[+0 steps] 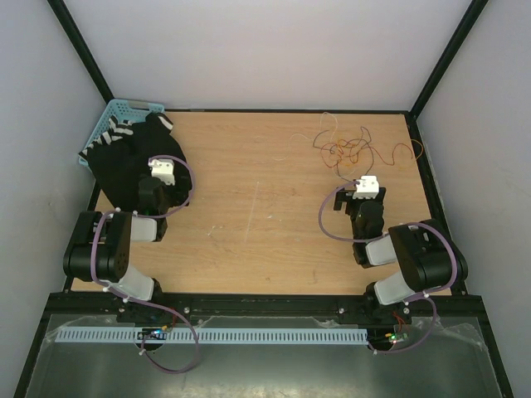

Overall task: Zip-tie the wires
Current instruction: Move the ribbon to the center of the board.

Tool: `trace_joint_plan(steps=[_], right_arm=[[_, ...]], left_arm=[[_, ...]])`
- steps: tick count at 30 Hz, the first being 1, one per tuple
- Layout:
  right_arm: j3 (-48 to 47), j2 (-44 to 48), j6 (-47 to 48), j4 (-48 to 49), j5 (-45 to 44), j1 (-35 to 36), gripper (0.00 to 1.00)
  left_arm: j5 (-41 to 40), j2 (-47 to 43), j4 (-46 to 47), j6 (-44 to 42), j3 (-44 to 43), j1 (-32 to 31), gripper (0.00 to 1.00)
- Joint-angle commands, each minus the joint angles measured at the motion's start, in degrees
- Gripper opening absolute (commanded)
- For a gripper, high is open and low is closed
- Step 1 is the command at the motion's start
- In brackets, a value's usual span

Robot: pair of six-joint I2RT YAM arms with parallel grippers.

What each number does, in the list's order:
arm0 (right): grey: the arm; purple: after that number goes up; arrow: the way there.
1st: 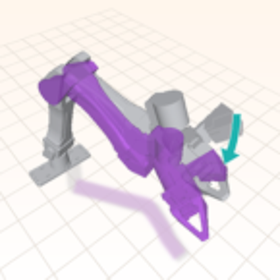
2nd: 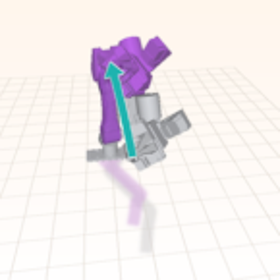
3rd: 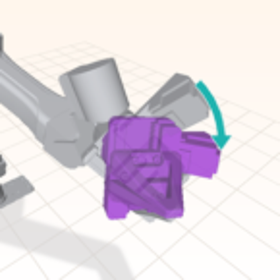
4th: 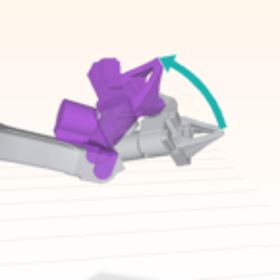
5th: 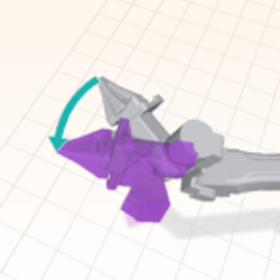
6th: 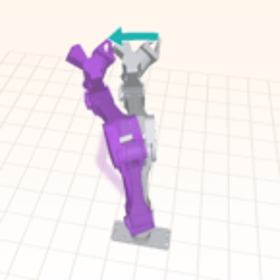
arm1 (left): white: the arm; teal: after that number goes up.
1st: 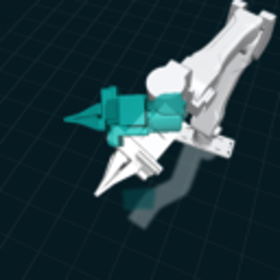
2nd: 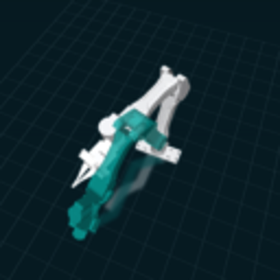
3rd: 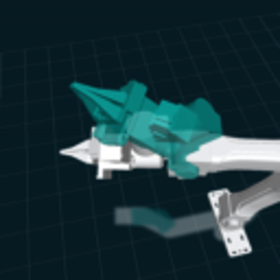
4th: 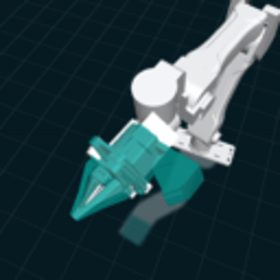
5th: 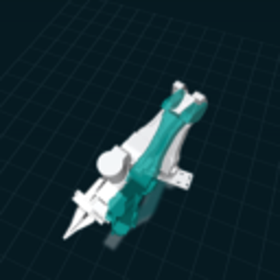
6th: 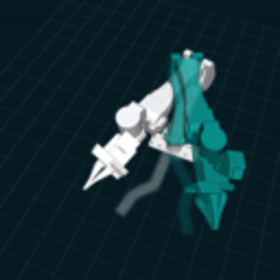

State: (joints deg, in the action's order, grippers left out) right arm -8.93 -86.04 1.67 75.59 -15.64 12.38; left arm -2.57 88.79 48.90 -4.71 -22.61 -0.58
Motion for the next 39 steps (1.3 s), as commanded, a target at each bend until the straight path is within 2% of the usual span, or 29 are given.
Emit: trace_joint_plan(steps=[1, 6, 9, 11, 13, 15, 17, 21, 25, 29, 39], right_arm=[[-1.1, 0.0, 0.5, -0.3, 1.8, -0.1, 0.99], [0.8, 1.9, -0.4, 1.6, -0.3, 0.0, 0.99], [2.3, 3.6, 0.1, 3.2, 0.9, -0.1, 0.99], [2.0, 5.7, 0.3, 0.6, 1.0, 0.0, 0.99], [-0.8, 9.4, -0.5, -8.7, 0.5, 0.0, 0.99], [-6.1, 13.1, -3.0, -24.0, 0.0, -0.1, 0.99], [-11.0, 15.0, -5.3, -34.5, 0.8, 0.0, 0.99], [-16.6, 17.2, -7.4, -44.5, 6.0, 0.0, 0.99], [-22.9, 16.7, -7.7, -54.0, 8.1, 0.0, 0.99], [-29.0, 13.5, -7.6, -61.8, 9.0, 0.0, 0.99], [-42.7, -2.8, -8.5, -64.8, 11.9, 0.0, 0.98]], left_arm=[[0.7, -0.5, 1.0, 0.4, -0.4, 0.3, 0.99], [-0.4, -4.1, -2.4, -0.6, -0.6, -0.8, 0.99], [-6.5, -12.4, -17.4, -0.1, -6.7, -3.4, 0.99], [-7.5, -17.6, -27.1, 4.6, -11.9, -3.9, 0.99], [-4.3, -21.3, -33.8, 9.8, -16.7, -4.1, 0.99], [1.5, -23.5, -37.0, 14.2, -19.8, -4.1, 0.99], [8.1, -24.0, -39.4, 18.1, -22.4, -4.1, 0.99], [22.7, -21.2, -43.5, 23.7, -27.4, -4.7, 0.99], [27.0, -17.0, -50.8, 26.6, -32.3, -8.0, 0.99], [23.9, -13.2, -54.6, 26.5, -33.6, -14.6, 0.99], [14.0, -2.4, -56.3, 24.7, -36.6, -25.3, 0.99]])
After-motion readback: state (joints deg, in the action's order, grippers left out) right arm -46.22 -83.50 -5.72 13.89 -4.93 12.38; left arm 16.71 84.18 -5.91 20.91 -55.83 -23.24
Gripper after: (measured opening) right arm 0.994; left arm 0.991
